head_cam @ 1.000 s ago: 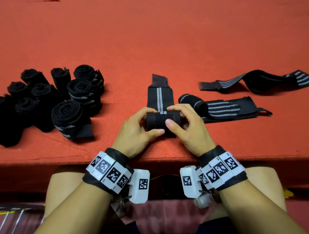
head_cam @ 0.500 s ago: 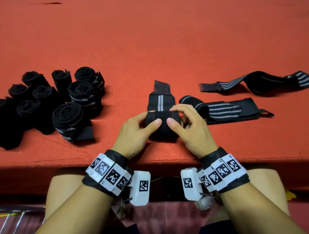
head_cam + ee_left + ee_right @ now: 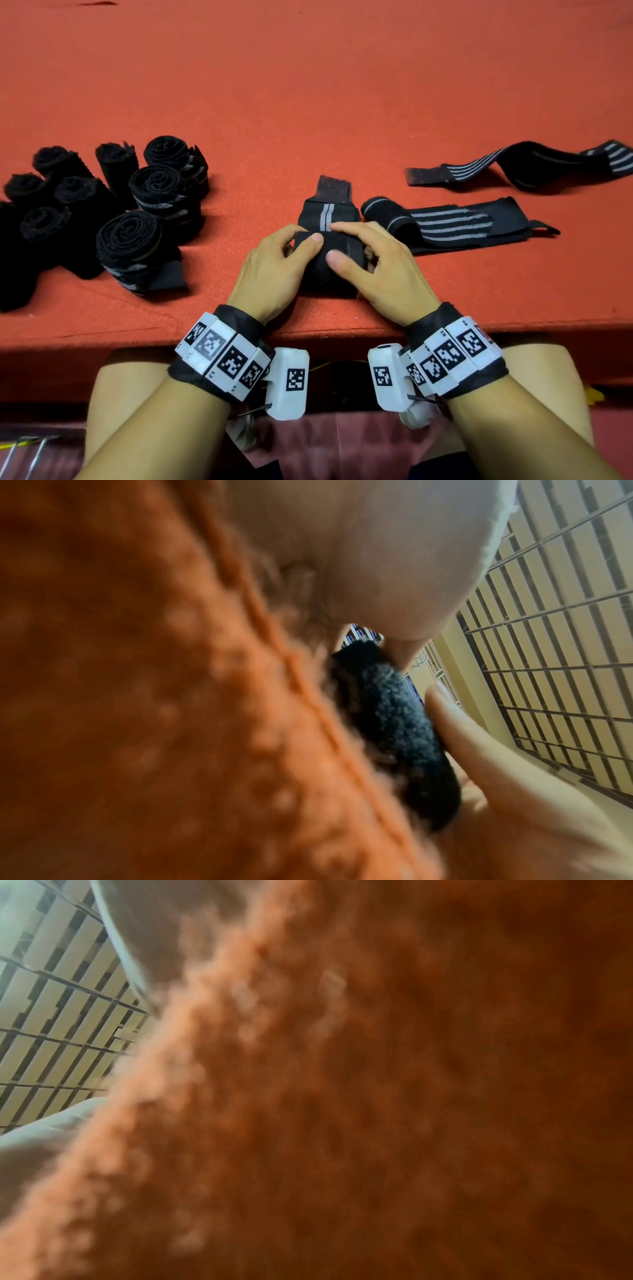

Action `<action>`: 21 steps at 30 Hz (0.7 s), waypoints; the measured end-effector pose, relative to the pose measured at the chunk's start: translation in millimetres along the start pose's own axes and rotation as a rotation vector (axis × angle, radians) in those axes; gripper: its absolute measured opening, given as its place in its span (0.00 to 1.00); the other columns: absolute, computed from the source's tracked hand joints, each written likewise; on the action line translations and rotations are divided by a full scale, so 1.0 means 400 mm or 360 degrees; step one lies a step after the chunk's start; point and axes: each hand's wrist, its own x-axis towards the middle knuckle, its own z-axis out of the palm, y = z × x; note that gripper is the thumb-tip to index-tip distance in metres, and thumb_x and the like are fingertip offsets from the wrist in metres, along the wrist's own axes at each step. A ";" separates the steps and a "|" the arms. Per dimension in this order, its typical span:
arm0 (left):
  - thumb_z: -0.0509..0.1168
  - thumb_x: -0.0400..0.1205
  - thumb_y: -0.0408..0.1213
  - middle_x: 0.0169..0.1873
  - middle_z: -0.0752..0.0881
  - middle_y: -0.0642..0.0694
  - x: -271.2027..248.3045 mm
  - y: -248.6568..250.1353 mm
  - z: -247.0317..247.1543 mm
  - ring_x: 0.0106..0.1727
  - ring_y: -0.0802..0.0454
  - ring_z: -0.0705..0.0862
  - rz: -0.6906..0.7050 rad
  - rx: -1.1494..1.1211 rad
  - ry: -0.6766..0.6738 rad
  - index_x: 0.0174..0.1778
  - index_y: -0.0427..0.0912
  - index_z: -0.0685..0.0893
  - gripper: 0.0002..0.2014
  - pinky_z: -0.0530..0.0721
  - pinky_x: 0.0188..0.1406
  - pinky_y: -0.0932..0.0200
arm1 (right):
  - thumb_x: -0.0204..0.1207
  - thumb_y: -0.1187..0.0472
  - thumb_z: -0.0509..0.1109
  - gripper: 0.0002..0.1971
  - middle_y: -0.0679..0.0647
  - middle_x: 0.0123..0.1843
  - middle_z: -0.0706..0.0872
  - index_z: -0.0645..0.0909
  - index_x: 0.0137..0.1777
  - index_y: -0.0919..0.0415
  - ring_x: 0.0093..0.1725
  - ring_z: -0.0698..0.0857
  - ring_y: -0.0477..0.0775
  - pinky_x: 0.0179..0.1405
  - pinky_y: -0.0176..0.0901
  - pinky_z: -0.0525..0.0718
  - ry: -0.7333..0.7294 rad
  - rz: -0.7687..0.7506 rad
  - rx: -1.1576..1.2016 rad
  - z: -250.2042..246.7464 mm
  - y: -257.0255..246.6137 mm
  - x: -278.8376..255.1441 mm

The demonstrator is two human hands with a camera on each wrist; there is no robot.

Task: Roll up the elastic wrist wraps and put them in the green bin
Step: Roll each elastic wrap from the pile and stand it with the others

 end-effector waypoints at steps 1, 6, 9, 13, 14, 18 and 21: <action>0.58 0.78 0.64 0.39 0.89 0.48 0.000 0.001 0.000 0.45 0.48 0.87 -0.0012 0.0004 0.0016 0.48 0.61 0.86 0.17 0.84 0.53 0.39 | 0.72 0.37 0.74 0.30 0.41 0.66 0.80 0.82 0.72 0.47 0.67 0.81 0.40 0.65 0.35 0.77 -0.0031 -0.0058 0.0016 -0.004 0.002 -0.002; 0.56 0.80 0.64 0.44 0.90 0.54 -0.001 -0.002 0.007 0.51 0.53 0.87 -0.0057 0.0112 0.0101 0.52 0.60 0.87 0.19 0.82 0.56 0.47 | 0.65 0.58 0.88 0.35 0.43 0.66 0.80 0.80 0.73 0.50 0.65 0.82 0.44 0.58 0.33 0.80 -0.0189 -0.0110 0.0136 -0.010 0.011 -0.006; 0.59 0.82 0.62 0.55 0.85 0.55 -0.005 -0.007 0.007 0.58 0.57 0.83 0.0029 0.0152 0.0141 0.63 0.64 0.84 0.18 0.77 0.61 0.53 | 0.67 0.59 0.86 0.30 0.39 0.53 0.83 0.81 0.70 0.49 0.43 0.83 0.35 0.41 0.26 0.77 -0.0110 -0.0036 0.0176 -0.008 0.003 -0.006; 0.61 0.75 0.67 0.58 0.81 0.62 -0.027 -0.003 0.003 0.54 0.62 0.82 0.0174 -0.0017 0.0139 0.66 0.66 0.82 0.24 0.83 0.58 0.53 | 0.73 0.57 0.82 0.22 0.42 0.48 0.88 0.81 0.65 0.50 0.25 0.75 0.38 0.31 0.24 0.70 -0.0032 0.0006 0.0217 -0.012 -0.005 -0.007; 0.63 0.74 0.67 0.58 0.81 0.62 -0.031 -0.002 0.002 0.51 0.61 0.83 0.0202 -0.0052 0.0118 0.66 0.66 0.82 0.25 0.84 0.54 0.52 | 0.76 0.54 0.80 0.18 0.40 0.44 0.88 0.81 0.64 0.50 0.25 0.76 0.38 0.33 0.25 0.71 -0.0010 0.0031 0.0233 -0.010 -0.005 -0.005; 0.72 0.69 0.64 0.60 0.83 0.61 -0.035 -0.002 -0.010 0.55 0.55 0.84 0.0316 -0.0083 0.0015 0.67 0.63 0.83 0.29 0.83 0.56 0.47 | 0.78 0.36 0.69 0.15 0.45 0.37 0.89 0.83 0.54 0.45 0.34 0.86 0.58 0.41 0.54 0.85 0.0081 0.0108 0.0135 -0.002 -0.007 0.003; 0.75 0.69 0.62 0.59 0.87 0.57 -0.032 -0.008 -0.011 0.55 0.43 0.87 0.0283 -0.0143 -0.0047 0.67 0.63 0.84 0.28 0.84 0.59 0.39 | 0.79 0.34 0.66 0.17 0.48 0.38 0.88 0.83 0.49 0.46 0.36 0.85 0.51 0.45 0.50 0.85 0.0095 0.0136 0.0062 -0.003 -0.006 0.003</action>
